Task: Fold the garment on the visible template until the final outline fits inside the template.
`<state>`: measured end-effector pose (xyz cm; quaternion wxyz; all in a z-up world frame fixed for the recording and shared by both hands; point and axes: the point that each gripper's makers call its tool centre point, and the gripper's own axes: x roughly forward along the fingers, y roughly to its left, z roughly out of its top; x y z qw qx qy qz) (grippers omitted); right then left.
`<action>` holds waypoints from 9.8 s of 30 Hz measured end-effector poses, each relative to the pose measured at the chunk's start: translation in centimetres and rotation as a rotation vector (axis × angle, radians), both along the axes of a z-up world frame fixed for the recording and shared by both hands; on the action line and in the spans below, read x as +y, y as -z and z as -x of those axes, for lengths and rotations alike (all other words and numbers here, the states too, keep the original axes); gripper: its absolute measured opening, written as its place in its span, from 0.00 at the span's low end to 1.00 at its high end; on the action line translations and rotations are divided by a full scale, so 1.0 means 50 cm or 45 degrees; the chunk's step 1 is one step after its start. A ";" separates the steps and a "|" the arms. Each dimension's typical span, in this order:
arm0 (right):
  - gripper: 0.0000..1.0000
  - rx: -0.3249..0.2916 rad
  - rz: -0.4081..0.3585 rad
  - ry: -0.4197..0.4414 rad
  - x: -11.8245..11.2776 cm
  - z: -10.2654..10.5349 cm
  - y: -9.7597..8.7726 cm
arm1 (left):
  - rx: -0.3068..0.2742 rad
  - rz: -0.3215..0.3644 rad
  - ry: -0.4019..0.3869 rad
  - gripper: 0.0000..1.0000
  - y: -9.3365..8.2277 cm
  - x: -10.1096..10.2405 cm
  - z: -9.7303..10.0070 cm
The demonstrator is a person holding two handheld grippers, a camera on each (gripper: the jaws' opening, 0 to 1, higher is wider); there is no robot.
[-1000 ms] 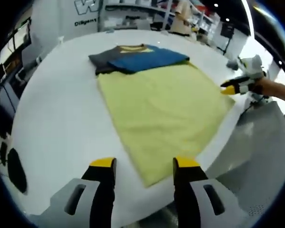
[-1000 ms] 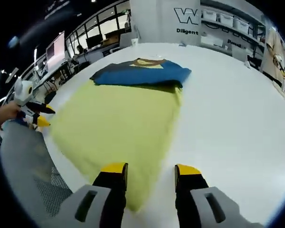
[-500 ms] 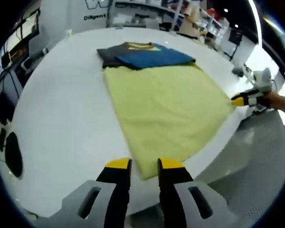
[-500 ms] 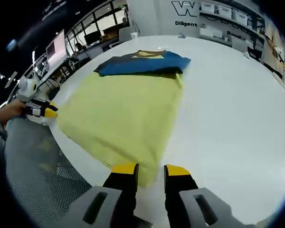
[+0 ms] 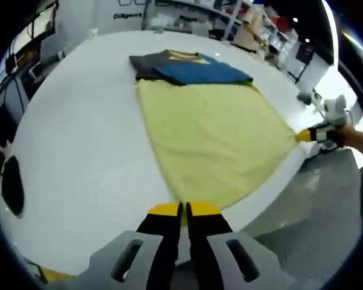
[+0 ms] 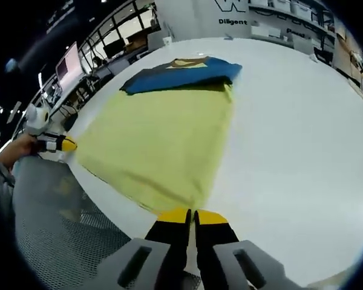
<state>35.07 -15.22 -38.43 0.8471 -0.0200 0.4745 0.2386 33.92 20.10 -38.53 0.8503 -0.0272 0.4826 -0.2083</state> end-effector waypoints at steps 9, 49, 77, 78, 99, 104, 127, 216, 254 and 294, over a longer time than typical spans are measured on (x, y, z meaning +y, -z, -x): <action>0.00 -0.029 -0.095 0.025 0.008 0.002 -0.045 | -0.032 0.007 0.085 0.00 -0.037 0.003 -0.001; 0.00 -0.350 -0.488 0.143 0.025 -0.139 -0.252 | -0.674 0.020 -0.029 0.00 -0.260 0.039 -0.160; 0.00 -0.460 -0.594 0.204 0.035 -0.501 -0.270 | -0.806 0.020 -0.024 0.00 -0.285 0.036 -0.532; 0.00 -0.448 -0.587 0.224 0.031 -0.512 -0.261 | -0.795 0.007 -0.013 0.00 -0.275 0.030 -0.540; 0.00 -0.320 -0.448 0.249 0.043 -0.592 -0.107 | -0.602 -0.157 -0.093 0.00 -0.089 0.056 -0.614; 0.00 -0.265 -0.454 0.292 0.037 -0.606 -0.069 | -0.544 -0.186 -0.104 0.00 -0.045 0.068 -0.620; 0.24 -0.325 0.016 -0.077 0.037 -0.594 0.011 | -0.590 -0.454 0.397 0.17 -0.012 0.077 -0.588; 0.08 -0.249 -0.116 -0.155 0.052 -0.331 -0.008 | -0.375 0.085 0.361 0.08 -0.034 0.019 -0.326; 0.00 -0.135 -0.179 -0.017 0.045 -0.319 -0.011 | -0.423 0.234 0.193 0.19 -0.083 0.018 -0.342; 0.00 -0.132 -0.171 -0.017 0.037 -0.302 -0.008 | -0.216 0.313 -0.111 0.06 -0.022 0.041 -0.344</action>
